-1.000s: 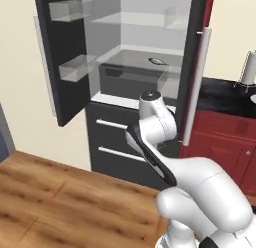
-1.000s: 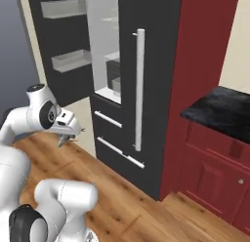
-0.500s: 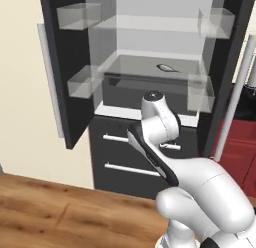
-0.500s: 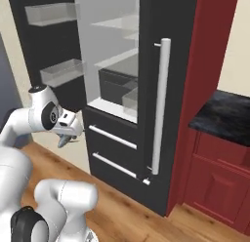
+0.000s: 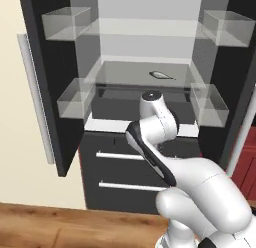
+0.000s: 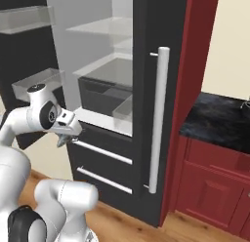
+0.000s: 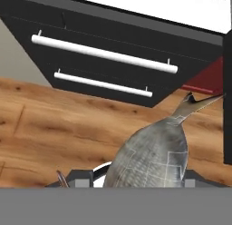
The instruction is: Place the fish on the counter behind the older fish on the same shelf of the fridge to maintain FIFO order. Close the fridge door when finished.
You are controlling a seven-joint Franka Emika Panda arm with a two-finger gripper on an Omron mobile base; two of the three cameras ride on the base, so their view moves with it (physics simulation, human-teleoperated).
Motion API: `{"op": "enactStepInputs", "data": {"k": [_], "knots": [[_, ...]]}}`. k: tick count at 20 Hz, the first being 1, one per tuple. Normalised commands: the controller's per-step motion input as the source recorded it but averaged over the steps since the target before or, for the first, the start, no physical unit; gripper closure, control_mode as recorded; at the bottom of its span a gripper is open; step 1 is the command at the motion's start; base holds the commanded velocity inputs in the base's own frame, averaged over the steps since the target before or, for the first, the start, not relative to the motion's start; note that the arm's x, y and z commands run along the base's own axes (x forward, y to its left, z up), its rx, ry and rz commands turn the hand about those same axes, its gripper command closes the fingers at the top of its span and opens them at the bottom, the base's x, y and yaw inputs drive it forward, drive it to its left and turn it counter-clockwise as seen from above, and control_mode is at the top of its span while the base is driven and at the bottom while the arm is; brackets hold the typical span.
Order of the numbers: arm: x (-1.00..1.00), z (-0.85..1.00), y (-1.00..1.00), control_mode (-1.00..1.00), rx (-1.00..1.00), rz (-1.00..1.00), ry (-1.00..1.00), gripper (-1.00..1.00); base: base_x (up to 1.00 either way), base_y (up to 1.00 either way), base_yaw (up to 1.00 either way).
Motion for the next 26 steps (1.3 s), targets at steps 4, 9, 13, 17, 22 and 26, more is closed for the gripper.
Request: {"op": "enactStepInputs", "data": {"k": [4, 9, 13, 17, 22, 26], "knots": [[0.0, 0.0, 0.0, 1.0, 0.0, 0.0, 0.0, 1.0, 0.73, 0.21, -0.24], [0.0, 0.0, 0.0, 1.0, 0.0, 0.0, 0.0, 1.0, 0.75, 0.35, -0.23], [0.0, 0.0, 0.0, 1.0, 0.0, 0.0, 0.0, 1.0, 0.65, 0.29, -0.26], [0.0, 0.0, 0.0, 1.0, 0.0, 0.0, 0.0, 1.0, 0.62, 0.33, -0.27], [0.0, 0.0, 0.0, 1.0, 0.0, 0.0, 0.0, 1.0, 0.55, 0.31, -0.25], [0.0, 0.0, 0.0, 1.0, 0.0, 0.0, 0.0, 1.0, 0.6, 0.14, -0.18]]}}
